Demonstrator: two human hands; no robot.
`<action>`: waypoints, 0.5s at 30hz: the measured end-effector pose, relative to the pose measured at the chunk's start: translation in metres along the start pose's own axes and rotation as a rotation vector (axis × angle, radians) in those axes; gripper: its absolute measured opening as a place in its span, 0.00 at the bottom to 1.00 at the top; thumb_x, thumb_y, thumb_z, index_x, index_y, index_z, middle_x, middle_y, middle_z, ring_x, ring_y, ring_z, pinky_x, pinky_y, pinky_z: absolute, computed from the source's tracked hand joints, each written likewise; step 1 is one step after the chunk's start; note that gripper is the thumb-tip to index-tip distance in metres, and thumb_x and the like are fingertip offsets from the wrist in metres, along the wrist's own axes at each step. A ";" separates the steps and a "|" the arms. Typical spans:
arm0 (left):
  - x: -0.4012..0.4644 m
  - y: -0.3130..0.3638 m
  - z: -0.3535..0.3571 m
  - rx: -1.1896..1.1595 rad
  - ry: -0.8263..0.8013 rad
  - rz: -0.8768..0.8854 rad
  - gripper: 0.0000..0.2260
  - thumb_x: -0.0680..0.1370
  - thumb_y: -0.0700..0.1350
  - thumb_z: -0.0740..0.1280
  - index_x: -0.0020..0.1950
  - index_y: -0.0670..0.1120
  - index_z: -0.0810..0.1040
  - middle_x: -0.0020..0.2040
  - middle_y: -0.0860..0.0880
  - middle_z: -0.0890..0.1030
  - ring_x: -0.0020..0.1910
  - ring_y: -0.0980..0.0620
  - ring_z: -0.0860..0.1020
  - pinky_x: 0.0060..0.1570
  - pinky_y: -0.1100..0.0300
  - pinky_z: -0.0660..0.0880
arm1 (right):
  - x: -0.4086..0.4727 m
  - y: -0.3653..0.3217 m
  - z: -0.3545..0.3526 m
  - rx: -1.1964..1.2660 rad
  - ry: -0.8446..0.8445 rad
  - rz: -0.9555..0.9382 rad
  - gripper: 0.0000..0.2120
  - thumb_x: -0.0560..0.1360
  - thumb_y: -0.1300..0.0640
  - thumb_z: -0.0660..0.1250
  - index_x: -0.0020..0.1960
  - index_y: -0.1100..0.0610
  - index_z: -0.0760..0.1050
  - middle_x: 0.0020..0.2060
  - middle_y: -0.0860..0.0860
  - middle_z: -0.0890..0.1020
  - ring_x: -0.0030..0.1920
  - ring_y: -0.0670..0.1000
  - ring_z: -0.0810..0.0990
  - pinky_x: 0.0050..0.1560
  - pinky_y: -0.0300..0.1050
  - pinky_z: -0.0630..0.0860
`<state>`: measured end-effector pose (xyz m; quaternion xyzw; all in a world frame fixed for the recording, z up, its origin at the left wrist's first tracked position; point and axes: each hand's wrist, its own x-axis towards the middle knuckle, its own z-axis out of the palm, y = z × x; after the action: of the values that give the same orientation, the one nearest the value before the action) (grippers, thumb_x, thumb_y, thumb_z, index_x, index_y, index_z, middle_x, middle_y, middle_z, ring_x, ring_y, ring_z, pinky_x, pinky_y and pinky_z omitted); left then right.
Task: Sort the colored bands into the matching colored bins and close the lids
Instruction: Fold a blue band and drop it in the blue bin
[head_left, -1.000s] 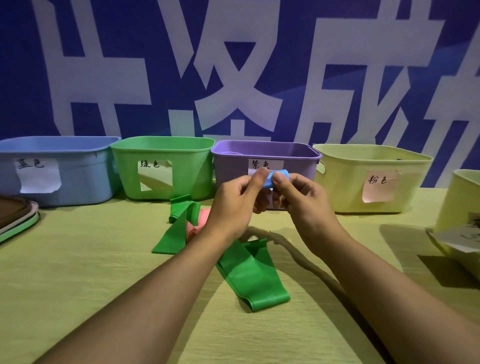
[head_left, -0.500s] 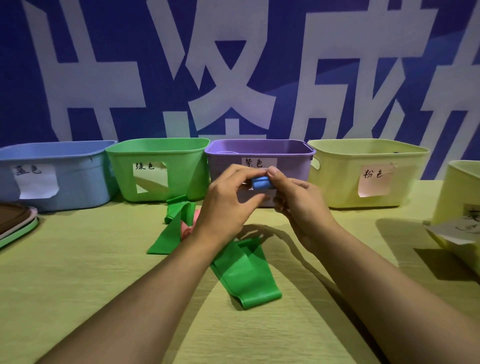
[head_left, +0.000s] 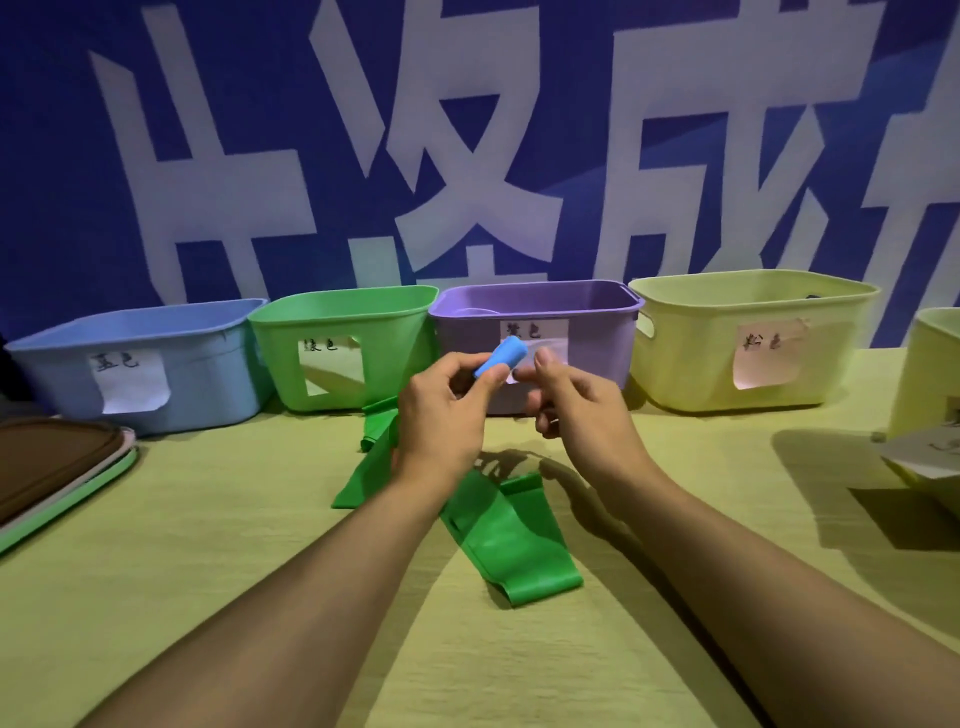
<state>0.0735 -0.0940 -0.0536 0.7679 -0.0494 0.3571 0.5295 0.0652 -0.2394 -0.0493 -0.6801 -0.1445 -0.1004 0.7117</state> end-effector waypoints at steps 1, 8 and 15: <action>0.003 0.001 -0.007 -0.028 0.019 -0.030 0.04 0.78 0.48 0.75 0.51 0.54 0.85 0.39 0.52 0.85 0.33 0.52 0.78 0.35 0.50 0.82 | 0.002 -0.002 0.005 -0.015 0.012 -0.015 0.18 0.84 0.43 0.60 0.53 0.52 0.84 0.35 0.47 0.78 0.35 0.45 0.73 0.37 0.37 0.70; 0.053 -0.011 -0.113 0.066 0.102 -0.014 0.10 0.76 0.47 0.76 0.56 0.47 0.87 0.47 0.53 0.87 0.45 0.59 0.83 0.49 0.67 0.78 | 0.015 -0.023 0.081 -0.071 -0.024 -0.082 0.13 0.83 0.50 0.64 0.48 0.56 0.83 0.34 0.46 0.82 0.37 0.45 0.78 0.45 0.48 0.76; 0.112 -0.035 -0.212 0.390 0.192 -0.055 0.13 0.80 0.55 0.71 0.58 0.49 0.86 0.51 0.50 0.86 0.52 0.50 0.82 0.54 0.54 0.77 | 0.006 -0.024 0.173 -0.119 -0.067 -0.091 0.08 0.82 0.48 0.66 0.50 0.50 0.81 0.44 0.46 0.86 0.47 0.49 0.84 0.57 0.52 0.80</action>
<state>0.0667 0.1349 0.0257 0.8194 0.0919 0.4167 0.3828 0.0512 -0.0674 -0.0191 -0.7168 -0.1928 -0.1181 0.6596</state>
